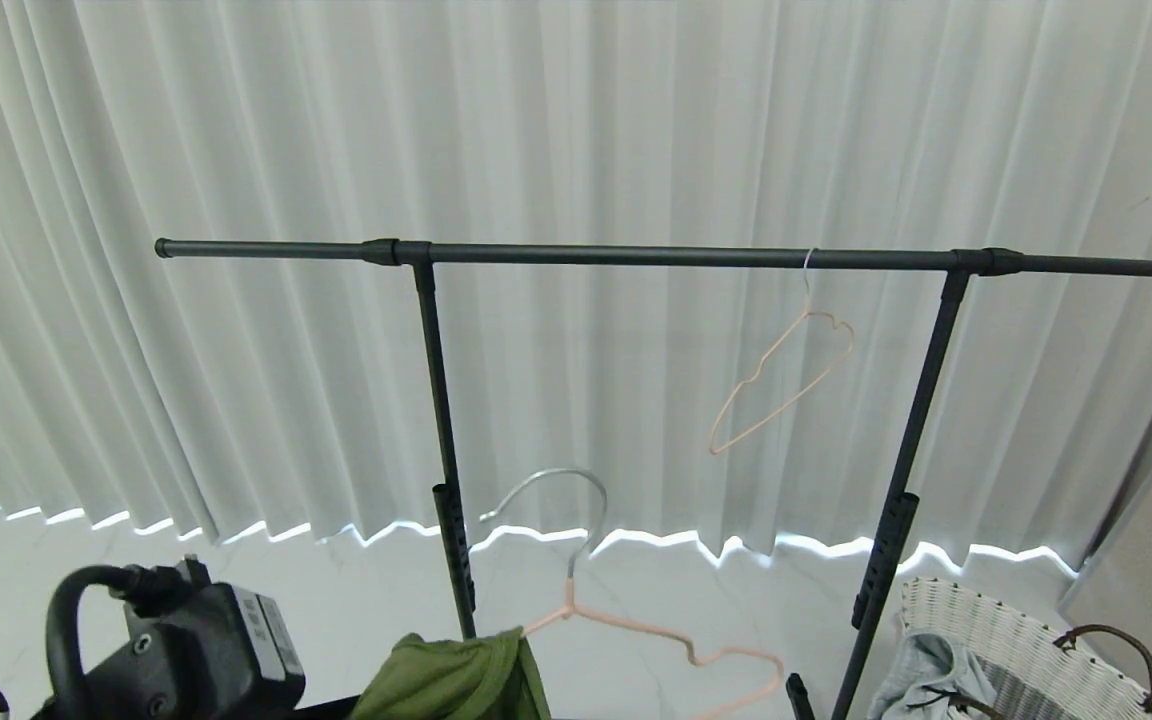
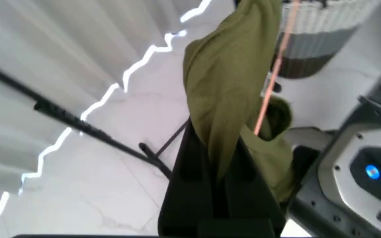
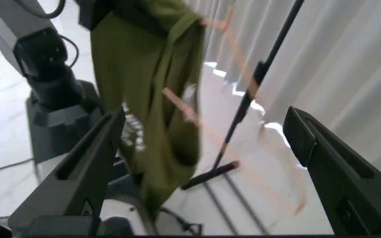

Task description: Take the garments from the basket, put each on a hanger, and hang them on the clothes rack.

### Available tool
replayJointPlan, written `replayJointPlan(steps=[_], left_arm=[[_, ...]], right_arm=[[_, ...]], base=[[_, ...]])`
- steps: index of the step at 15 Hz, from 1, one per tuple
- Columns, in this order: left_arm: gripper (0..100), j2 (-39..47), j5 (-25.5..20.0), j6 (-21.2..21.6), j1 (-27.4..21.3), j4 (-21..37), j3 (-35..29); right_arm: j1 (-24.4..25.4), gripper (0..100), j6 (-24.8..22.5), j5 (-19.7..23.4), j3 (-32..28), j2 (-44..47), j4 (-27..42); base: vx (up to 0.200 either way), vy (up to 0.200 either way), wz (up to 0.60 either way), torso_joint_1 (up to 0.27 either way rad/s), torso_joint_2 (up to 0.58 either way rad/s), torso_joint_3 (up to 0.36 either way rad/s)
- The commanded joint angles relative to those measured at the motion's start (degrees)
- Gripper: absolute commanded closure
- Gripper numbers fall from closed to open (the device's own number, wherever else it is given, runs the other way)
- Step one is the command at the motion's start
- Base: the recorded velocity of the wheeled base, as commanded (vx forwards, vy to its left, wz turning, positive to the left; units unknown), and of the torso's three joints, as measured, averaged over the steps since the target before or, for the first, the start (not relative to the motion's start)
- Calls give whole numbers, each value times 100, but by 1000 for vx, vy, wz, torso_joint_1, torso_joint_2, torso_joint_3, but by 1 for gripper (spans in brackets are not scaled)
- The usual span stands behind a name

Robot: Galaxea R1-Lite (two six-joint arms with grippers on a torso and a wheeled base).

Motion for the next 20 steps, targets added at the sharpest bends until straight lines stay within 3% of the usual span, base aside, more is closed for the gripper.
replayJointPlan(steps=[1,5,8,12,16,20], left_arm=[[100,19,3,-223,318,-8,-242],[100,-43,3,-434,423,-8,-796],[100,-351,-6,-407,414,-8,-805],[100,-641,-14,-214,344,0,-840],[100,-720,-41,226,309,0,-840],[100,-728,-41,243,133,0,-919]], right_arm=[[16,0,529,-10,-197,693,-2],[-212,0,1997,-28,-1102,1905,24],[-1029,0,2585,-28,-1559,2477,24],[-1443,0,3007,-36,-1603,2934,7],[-1574,0,2998,-45,-1911,3347,-2],[-1557,0,2981,-142,-2113,3549,-20]], base=[[0,0,0,0,0,0],[0,0,0,0,0,0],[0,0,0,0,0,0],[0,0,0,0,0,0],[0,0,0,0,0,0],[0,0,0,0,0,0]])
